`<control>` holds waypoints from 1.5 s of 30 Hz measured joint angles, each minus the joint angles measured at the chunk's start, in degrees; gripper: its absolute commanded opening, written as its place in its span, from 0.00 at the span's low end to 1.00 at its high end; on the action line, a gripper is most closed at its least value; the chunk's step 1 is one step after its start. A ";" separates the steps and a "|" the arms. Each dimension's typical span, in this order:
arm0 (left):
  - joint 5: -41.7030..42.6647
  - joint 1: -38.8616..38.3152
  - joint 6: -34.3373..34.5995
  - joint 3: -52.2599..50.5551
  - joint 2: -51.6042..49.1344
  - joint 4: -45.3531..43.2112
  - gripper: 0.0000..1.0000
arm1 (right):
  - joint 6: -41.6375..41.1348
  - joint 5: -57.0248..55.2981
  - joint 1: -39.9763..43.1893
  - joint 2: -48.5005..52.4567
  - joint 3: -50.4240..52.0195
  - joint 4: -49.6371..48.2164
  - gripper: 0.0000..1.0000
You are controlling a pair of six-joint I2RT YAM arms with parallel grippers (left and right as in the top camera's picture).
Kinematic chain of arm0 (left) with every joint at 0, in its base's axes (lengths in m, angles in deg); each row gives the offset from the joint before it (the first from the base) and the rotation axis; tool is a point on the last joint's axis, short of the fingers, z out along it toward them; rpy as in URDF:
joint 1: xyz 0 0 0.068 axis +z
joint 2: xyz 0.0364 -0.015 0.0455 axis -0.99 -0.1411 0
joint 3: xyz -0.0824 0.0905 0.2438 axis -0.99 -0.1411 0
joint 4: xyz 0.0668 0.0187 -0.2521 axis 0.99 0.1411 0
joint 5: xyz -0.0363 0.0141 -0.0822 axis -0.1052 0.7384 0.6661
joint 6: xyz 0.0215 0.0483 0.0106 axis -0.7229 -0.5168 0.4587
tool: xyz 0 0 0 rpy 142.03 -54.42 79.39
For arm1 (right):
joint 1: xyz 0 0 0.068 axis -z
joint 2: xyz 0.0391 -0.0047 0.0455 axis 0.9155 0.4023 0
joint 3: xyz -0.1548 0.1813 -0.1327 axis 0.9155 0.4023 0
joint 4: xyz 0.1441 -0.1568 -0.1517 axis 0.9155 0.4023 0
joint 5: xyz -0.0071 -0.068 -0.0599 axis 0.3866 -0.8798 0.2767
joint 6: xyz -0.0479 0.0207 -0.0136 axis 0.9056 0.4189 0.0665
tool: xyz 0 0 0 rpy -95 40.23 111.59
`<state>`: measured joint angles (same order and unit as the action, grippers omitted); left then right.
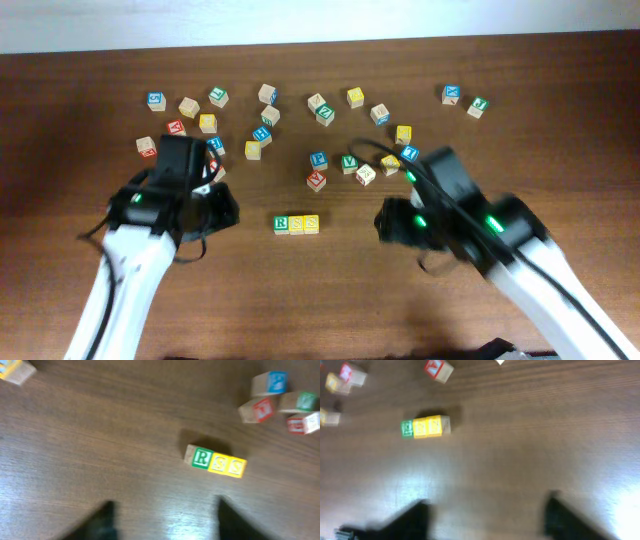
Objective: Spell out RSS
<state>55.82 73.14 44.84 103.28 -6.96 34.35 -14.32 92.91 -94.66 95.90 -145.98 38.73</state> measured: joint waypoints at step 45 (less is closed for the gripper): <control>0.00 0.00 0.13 0.02 3.80 0.42 0.99 | 19.56 1.29 27.30 -59.30 38.95 -38.99 0.98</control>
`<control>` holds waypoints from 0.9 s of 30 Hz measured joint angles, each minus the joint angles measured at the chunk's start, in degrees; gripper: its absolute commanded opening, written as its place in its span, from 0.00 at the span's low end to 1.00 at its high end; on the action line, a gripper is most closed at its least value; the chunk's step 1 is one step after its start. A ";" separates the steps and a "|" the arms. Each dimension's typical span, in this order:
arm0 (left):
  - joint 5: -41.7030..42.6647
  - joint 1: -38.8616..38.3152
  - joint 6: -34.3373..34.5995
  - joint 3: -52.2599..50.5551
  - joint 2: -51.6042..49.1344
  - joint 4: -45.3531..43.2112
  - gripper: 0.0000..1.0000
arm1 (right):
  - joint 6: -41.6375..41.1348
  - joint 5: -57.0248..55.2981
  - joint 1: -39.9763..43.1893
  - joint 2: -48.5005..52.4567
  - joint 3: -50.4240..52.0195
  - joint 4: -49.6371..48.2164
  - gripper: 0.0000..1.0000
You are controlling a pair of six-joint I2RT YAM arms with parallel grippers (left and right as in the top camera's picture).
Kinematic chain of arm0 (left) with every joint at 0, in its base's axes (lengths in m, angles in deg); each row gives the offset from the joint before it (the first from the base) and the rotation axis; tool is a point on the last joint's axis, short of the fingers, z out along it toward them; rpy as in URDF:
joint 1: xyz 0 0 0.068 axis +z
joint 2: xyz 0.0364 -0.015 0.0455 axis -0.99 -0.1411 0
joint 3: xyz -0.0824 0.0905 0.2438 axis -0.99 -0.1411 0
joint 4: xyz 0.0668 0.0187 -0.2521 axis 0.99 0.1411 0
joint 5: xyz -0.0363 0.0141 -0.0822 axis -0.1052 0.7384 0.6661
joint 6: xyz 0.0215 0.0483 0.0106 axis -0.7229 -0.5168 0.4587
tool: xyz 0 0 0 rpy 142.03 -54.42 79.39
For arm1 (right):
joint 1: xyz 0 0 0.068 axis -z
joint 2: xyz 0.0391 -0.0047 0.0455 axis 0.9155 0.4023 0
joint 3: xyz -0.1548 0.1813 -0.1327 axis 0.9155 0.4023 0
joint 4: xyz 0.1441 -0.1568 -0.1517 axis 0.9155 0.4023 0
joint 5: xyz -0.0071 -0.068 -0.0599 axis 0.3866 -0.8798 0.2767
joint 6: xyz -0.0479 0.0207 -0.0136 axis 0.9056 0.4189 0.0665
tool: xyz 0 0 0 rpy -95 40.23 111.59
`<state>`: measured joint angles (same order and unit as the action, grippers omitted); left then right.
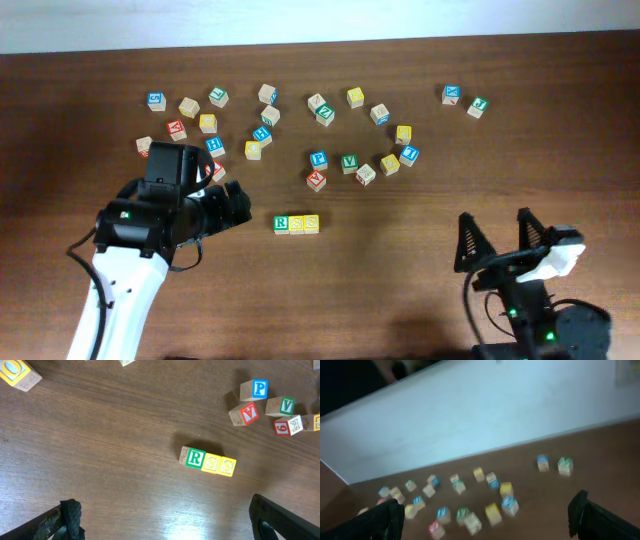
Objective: Spell out RSS
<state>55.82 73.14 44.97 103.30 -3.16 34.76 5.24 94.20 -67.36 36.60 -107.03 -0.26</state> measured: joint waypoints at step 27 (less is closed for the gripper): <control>0.00 0.00 0.00 0.00 0.00 -0.07 0.99 | 19.04 -3.85 -0.76 -5.64 25.53 -19.02 0.98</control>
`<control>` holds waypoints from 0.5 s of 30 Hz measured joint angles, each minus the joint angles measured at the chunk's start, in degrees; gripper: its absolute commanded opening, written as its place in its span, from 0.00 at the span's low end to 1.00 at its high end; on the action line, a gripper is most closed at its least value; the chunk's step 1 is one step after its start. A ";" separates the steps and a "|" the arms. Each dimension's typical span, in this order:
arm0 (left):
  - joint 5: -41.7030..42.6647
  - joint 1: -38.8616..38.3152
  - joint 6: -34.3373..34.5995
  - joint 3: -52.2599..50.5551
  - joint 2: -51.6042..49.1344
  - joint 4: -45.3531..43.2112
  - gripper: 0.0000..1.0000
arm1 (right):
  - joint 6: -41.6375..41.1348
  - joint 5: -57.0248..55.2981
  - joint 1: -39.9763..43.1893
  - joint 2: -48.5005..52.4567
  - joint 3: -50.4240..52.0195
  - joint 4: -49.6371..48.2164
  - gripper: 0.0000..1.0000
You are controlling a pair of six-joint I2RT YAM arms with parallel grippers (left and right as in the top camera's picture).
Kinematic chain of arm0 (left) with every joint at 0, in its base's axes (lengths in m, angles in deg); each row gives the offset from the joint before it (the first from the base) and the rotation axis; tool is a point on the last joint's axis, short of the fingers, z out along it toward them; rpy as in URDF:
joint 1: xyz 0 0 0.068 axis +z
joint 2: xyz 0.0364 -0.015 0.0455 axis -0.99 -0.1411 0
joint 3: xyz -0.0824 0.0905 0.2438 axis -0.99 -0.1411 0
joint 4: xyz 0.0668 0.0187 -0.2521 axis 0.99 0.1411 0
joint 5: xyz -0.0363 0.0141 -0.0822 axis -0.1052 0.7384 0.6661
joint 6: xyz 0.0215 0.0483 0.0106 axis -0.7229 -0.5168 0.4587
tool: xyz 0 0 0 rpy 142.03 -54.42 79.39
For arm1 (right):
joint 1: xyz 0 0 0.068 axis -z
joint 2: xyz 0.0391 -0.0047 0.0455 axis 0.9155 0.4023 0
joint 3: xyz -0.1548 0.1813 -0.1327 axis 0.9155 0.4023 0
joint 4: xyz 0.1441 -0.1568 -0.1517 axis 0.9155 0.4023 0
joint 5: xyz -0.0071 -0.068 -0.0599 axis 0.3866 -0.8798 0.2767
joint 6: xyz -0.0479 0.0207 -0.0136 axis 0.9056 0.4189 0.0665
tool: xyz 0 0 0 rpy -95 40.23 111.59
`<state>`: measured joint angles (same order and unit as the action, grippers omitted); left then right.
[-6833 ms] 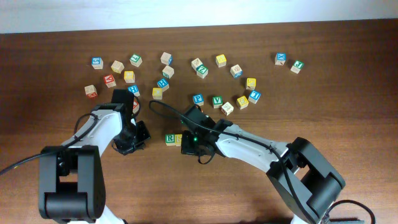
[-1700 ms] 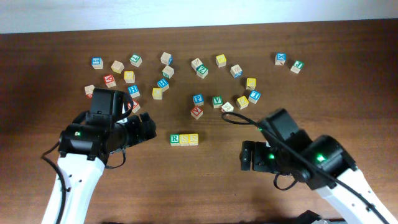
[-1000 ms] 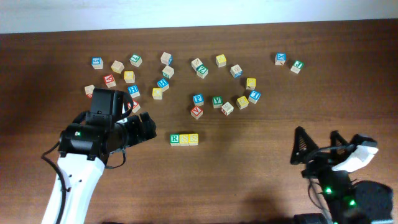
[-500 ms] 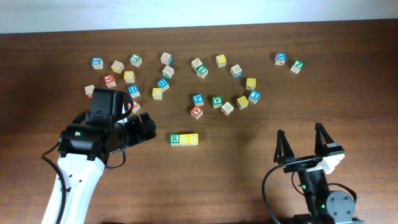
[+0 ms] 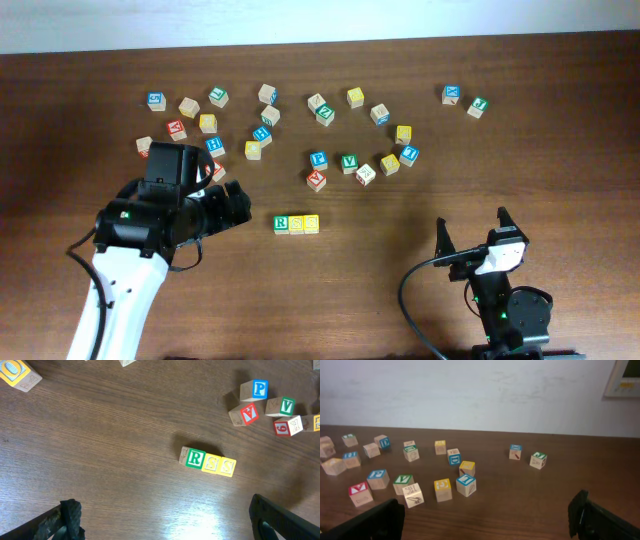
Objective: Spell out RSS
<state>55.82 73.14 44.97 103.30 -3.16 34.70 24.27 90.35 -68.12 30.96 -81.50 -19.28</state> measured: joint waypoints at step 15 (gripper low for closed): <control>0.00 0.00 0.00 0.02 0.00 0.02 0.99 | -0.85 -0.66 0.00 0.00 -0.02 0.13 0.98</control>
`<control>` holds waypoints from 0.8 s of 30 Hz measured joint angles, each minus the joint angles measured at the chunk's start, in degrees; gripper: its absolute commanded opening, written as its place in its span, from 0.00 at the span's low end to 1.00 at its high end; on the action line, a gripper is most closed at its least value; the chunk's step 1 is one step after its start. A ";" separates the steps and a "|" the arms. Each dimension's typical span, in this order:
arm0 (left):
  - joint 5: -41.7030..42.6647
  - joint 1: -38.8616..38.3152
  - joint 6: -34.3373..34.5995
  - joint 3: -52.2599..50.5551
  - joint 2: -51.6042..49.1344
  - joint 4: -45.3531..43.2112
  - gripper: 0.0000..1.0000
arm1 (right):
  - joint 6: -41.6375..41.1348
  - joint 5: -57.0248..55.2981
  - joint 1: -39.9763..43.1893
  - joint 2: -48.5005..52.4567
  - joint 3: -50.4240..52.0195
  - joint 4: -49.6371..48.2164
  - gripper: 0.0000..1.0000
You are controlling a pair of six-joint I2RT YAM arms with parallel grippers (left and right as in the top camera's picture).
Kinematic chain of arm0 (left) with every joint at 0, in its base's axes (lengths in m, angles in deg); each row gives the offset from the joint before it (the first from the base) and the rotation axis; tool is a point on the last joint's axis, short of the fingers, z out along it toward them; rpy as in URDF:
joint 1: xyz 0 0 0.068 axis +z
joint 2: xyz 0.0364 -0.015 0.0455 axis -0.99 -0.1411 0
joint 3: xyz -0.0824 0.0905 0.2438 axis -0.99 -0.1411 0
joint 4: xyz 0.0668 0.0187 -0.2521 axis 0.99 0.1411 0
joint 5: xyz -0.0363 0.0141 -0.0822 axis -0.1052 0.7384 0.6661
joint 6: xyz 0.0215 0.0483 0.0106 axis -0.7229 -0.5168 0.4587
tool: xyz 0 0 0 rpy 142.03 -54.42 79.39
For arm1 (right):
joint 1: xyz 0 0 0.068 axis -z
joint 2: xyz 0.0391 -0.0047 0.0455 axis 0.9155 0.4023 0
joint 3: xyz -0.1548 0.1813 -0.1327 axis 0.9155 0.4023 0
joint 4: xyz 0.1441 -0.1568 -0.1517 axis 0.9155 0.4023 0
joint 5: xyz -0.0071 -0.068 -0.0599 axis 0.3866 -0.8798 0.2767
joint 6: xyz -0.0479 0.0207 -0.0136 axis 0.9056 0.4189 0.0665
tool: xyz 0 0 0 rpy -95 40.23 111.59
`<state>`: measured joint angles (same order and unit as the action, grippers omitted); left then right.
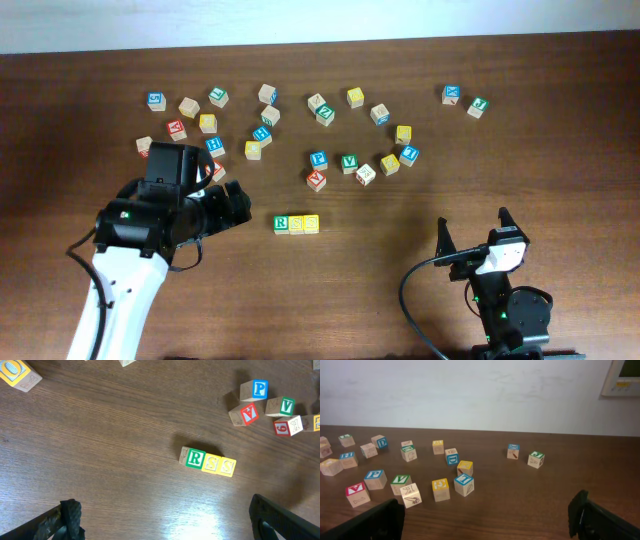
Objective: Spell out RSS
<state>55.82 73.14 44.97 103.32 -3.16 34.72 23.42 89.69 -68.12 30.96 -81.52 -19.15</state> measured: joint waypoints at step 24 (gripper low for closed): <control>0.31 0.11 -6.69 -11.80 9.79 -16.50 0.99 | 0.02 -0.33 0.00 -0.02 0.00 0.02 0.98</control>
<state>56.13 73.24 38.28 91.52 6.63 18.22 23.44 89.37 -68.12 30.94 -81.52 -19.13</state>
